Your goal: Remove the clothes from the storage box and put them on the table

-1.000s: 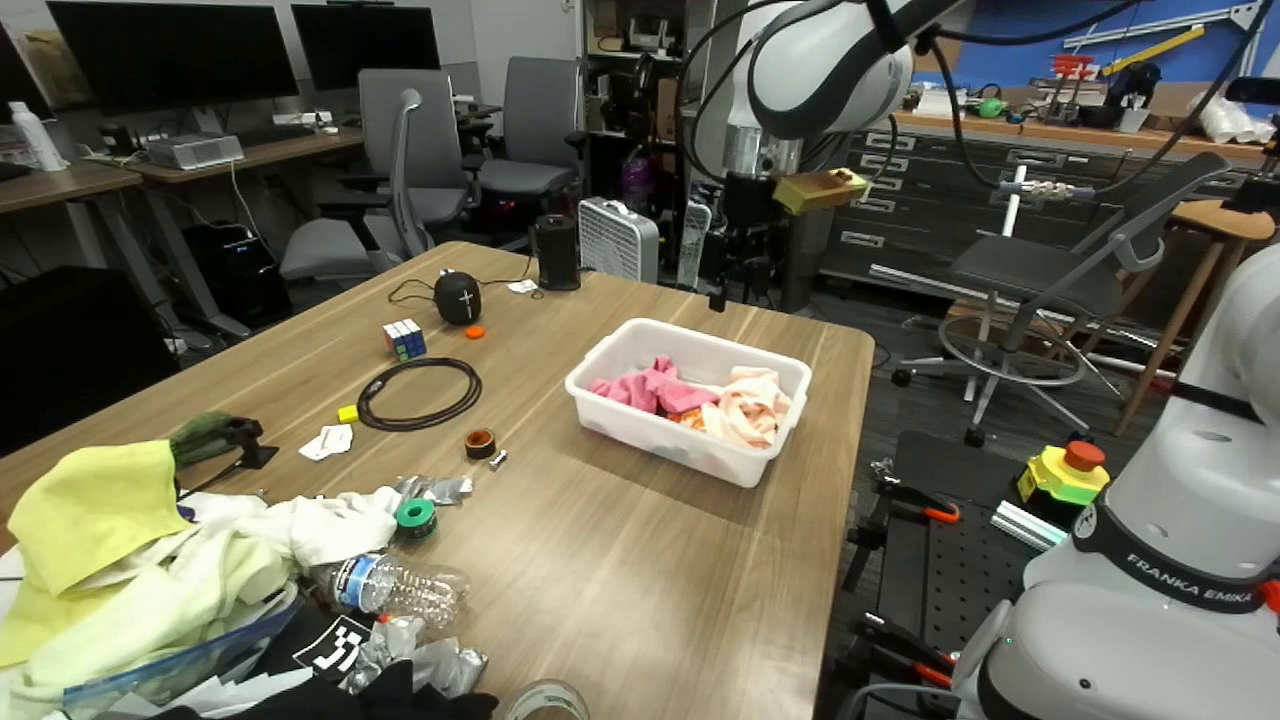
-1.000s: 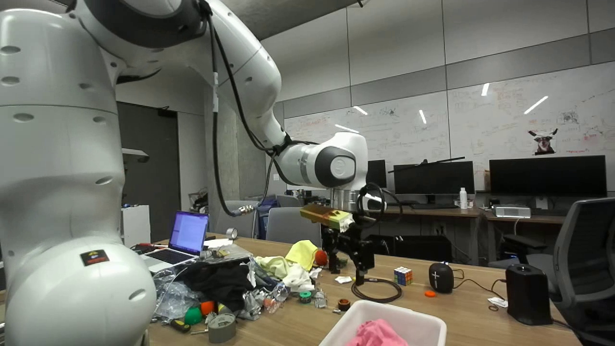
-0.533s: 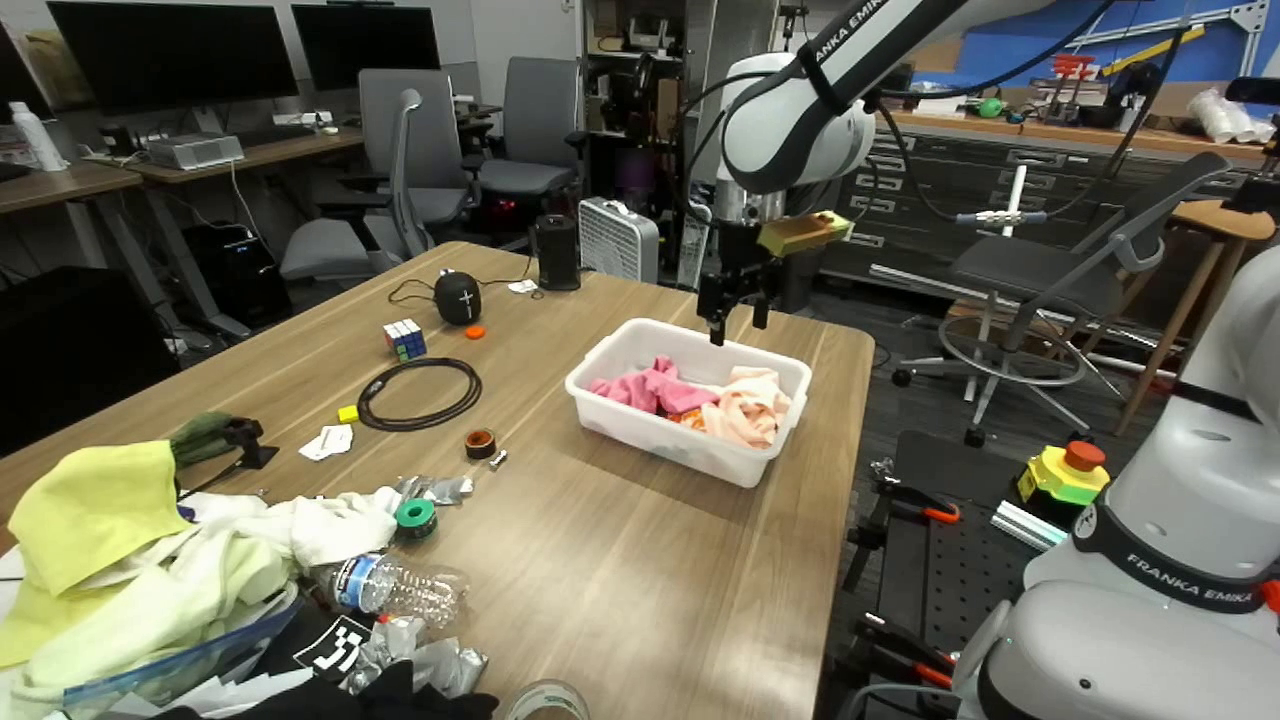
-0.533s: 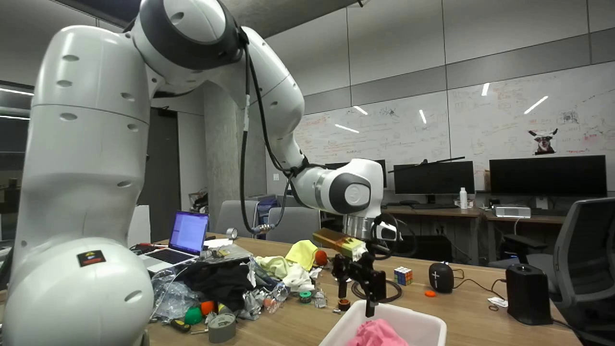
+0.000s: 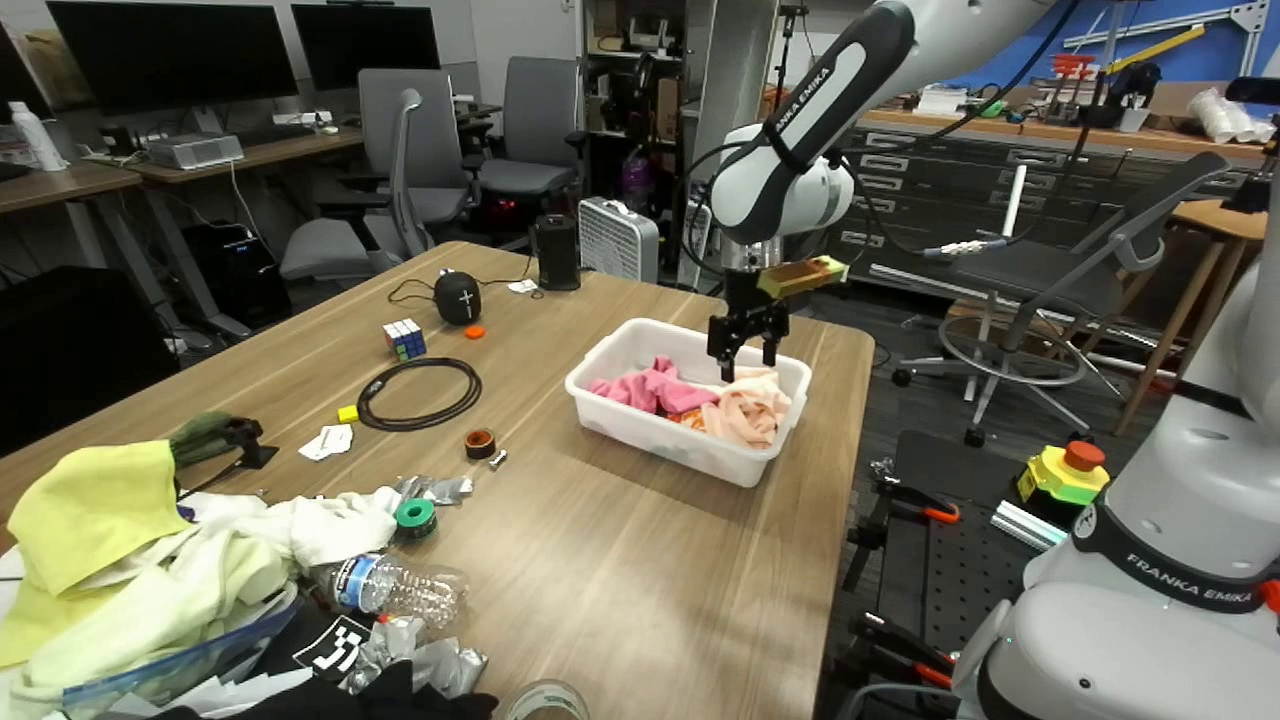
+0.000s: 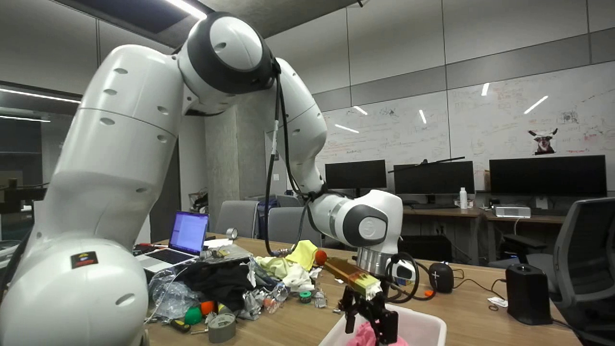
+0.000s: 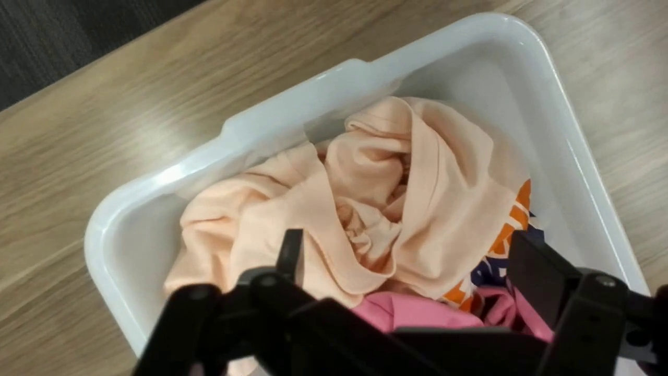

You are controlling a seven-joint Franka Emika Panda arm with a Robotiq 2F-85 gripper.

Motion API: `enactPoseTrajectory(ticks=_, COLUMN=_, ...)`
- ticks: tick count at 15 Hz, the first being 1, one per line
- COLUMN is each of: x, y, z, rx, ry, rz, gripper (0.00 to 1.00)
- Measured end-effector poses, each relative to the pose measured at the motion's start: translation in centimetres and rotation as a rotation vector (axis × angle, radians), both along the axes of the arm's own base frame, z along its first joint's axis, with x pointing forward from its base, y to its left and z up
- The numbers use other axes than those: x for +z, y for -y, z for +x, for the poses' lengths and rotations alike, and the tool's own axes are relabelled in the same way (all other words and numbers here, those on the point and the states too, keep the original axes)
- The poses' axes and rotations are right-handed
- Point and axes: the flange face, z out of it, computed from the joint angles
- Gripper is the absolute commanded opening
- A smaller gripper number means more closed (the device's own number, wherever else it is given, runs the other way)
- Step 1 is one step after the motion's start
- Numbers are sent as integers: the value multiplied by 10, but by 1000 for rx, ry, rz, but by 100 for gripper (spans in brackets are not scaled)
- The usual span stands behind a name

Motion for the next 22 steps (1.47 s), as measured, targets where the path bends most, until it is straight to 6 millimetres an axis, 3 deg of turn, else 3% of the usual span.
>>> enactPoseTrajectory(ticks=6, x=-35, y=-10, z=14, rx=37, ry=-41, rz=15, gripper=100)
enactPoseTrajectory(ticks=12, x=-58, y=-16, z=31, rx=64, ry=-61, rz=10, gripper=100)
enactPoseTrajectory(ticks=22, x=-102, y=-5, z=24, rx=33, ry=-139, rz=-31, gripper=100)
